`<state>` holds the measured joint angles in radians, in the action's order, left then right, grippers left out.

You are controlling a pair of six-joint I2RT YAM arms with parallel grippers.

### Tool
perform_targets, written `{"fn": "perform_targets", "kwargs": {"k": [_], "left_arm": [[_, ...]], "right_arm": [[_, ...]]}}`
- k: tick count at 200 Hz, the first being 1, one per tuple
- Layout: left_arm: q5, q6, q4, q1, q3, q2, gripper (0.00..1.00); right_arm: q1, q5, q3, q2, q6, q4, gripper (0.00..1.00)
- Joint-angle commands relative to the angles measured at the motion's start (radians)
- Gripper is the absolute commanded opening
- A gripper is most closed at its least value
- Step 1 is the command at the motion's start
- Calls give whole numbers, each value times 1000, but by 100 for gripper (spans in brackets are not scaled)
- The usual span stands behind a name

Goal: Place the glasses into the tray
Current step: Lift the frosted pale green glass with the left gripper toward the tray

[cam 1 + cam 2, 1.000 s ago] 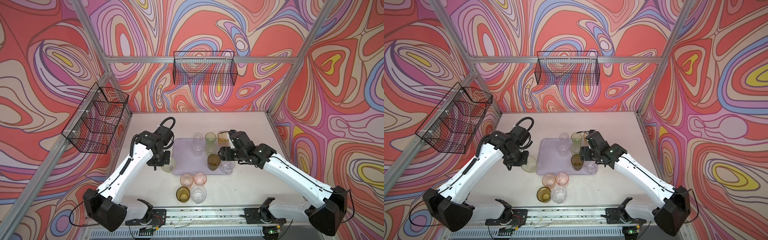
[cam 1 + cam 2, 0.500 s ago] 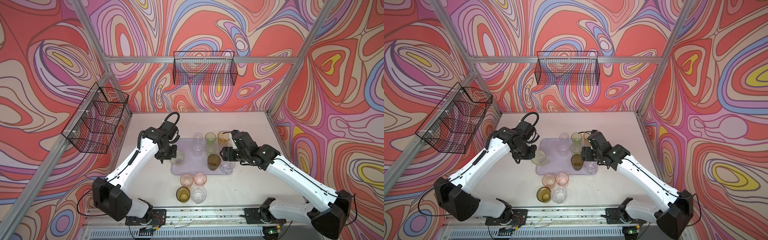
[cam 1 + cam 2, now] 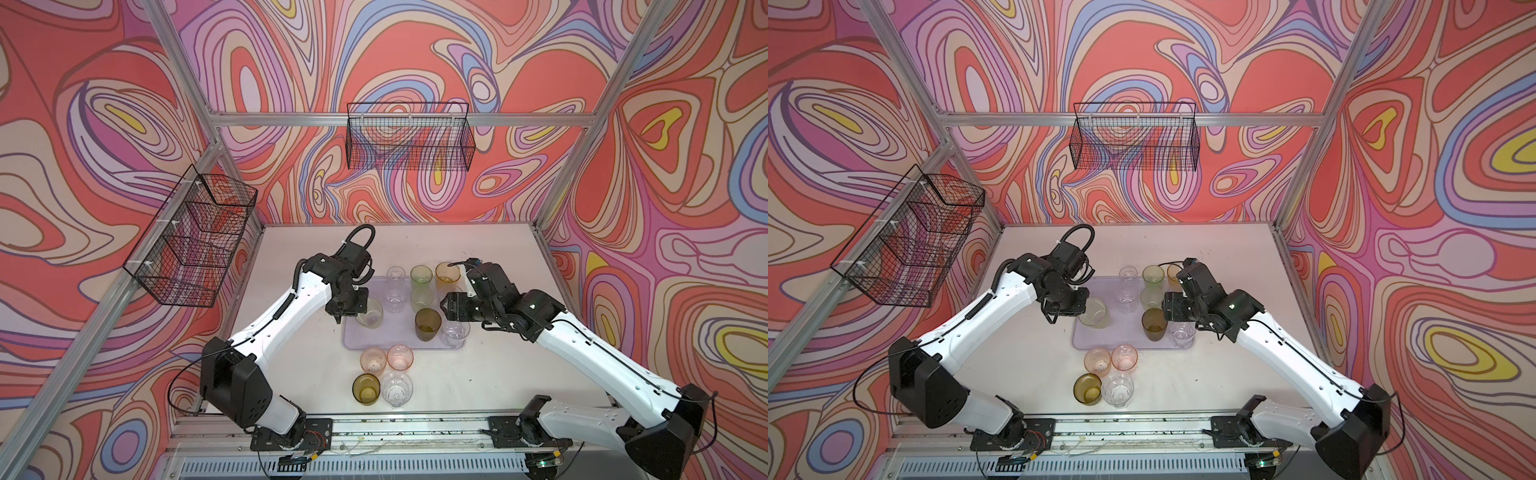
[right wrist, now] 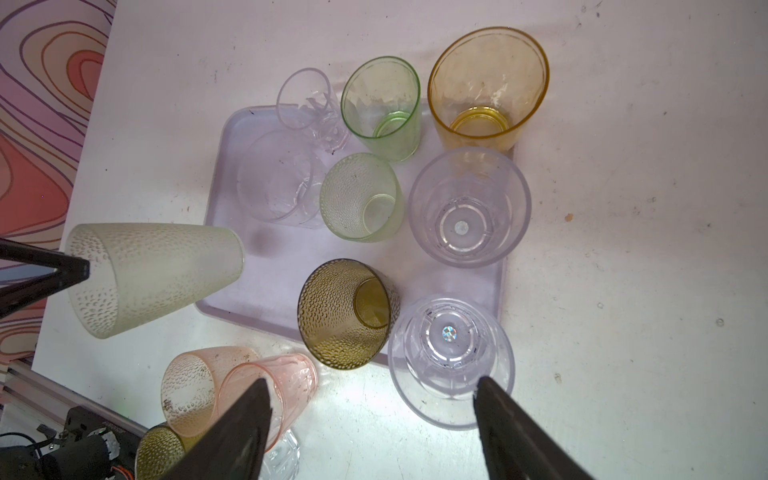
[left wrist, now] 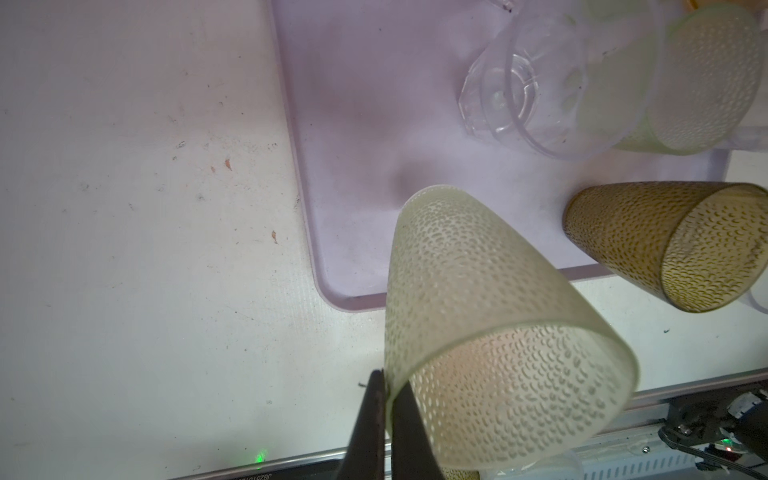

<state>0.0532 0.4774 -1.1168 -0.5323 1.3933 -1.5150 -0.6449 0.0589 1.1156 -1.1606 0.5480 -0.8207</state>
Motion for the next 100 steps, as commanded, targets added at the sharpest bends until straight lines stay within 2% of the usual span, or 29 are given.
{"fn": "perform_targets", "kwargs": {"k": [1, 100], "left_arm": [[11, 31, 33, -25, 24, -23, 4], [4, 57, 59, -114, 65, -115, 6]], "right_arm": [[-6, 15, 8, 35, 14, 21, 80], [-6, 15, -12, 62, 27, 5, 80]]}}
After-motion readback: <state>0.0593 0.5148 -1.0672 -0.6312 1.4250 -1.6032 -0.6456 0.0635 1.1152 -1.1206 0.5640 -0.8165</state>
